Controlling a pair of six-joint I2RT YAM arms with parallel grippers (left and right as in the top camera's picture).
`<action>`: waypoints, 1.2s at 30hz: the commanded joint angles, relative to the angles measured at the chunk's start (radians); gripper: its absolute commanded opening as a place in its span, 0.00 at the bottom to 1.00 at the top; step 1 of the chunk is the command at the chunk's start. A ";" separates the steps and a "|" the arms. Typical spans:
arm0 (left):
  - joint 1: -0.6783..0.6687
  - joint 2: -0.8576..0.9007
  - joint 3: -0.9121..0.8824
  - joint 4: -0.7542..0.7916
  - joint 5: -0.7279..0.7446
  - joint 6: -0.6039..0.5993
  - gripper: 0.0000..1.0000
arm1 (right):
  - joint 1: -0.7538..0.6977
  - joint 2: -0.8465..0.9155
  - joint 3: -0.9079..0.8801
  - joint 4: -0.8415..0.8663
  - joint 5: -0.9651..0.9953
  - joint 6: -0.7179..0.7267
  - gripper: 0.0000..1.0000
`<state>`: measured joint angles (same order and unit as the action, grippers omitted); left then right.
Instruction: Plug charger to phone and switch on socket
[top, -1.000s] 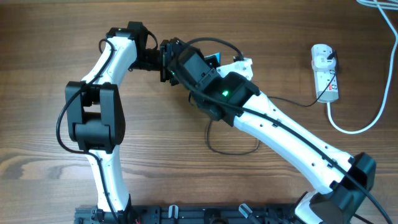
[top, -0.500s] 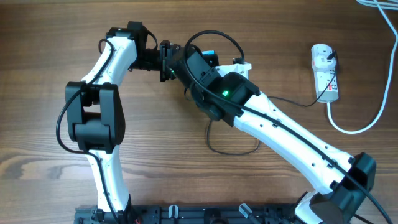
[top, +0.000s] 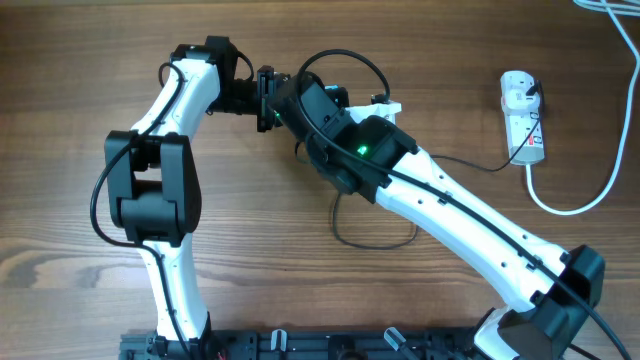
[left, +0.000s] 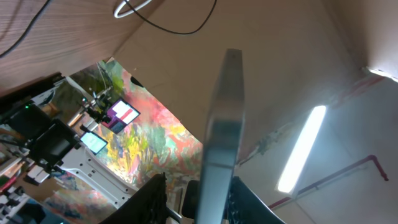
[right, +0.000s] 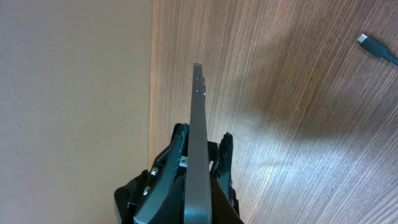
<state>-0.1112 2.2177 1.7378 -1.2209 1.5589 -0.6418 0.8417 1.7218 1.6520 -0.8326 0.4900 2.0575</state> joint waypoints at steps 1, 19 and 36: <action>-0.004 -0.034 -0.004 -0.003 0.018 -0.003 0.33 | 0.002 -0.026 0.018 0.005 -0.003 0.014 0.05; -0.004 -0.034 -0.004 -0.003 0.018 -0.003 0.22 | 0.002 -0.026 0.018 0.002 -0.051 0.014 0.04; -0.004 -0.034 -0.004 -0.003 0.018 -0.003 0.04 | 0.002 -0.027 0.018 0.003 -0.045 0.011 0.70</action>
<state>-0.1143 2.2173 1.7367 -1.2224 1.5398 -0.6342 0.8371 1.7203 1.6524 -0.8272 0.4267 2.0827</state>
